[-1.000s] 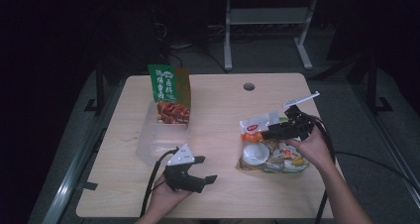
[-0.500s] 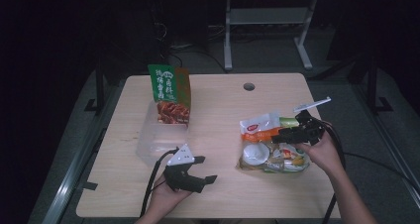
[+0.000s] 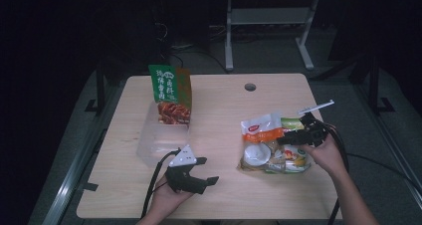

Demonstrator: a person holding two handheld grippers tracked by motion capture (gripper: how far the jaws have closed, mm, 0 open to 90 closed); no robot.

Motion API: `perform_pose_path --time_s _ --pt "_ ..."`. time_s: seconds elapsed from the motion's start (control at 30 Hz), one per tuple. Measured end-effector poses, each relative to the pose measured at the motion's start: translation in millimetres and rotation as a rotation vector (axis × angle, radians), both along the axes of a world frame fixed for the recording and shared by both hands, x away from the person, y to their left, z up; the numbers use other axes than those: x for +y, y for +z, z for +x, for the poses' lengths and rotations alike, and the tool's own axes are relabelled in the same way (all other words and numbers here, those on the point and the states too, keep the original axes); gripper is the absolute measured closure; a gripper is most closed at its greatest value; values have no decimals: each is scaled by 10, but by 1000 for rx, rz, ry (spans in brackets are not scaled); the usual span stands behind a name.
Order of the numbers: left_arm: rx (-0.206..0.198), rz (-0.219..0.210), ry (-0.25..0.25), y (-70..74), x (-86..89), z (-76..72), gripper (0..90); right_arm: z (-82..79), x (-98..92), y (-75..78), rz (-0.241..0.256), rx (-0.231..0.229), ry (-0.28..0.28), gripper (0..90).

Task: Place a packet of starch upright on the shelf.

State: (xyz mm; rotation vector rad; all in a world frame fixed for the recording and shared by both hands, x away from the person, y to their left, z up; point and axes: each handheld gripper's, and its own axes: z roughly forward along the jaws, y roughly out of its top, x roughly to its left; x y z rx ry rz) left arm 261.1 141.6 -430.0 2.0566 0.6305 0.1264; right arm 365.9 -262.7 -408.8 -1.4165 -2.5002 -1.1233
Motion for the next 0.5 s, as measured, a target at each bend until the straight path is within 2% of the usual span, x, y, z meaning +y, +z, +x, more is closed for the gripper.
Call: perform_pose_path --time_s 0.17,0.2,0.3,0.5 --pt "0 -4 1 -8 -6 -1 231 57 52 -50 4 18 7 501" --pt "1 -4 1 -9 -6 -1 231 90 79 -78 7 25 13 535" --pt "2 -3 2 -11 -5 4 231 116 99 -89 9 22 16 553" --pt "4 -3 1 -15 -6 10 231 172 123 -123 39 47 8 628"
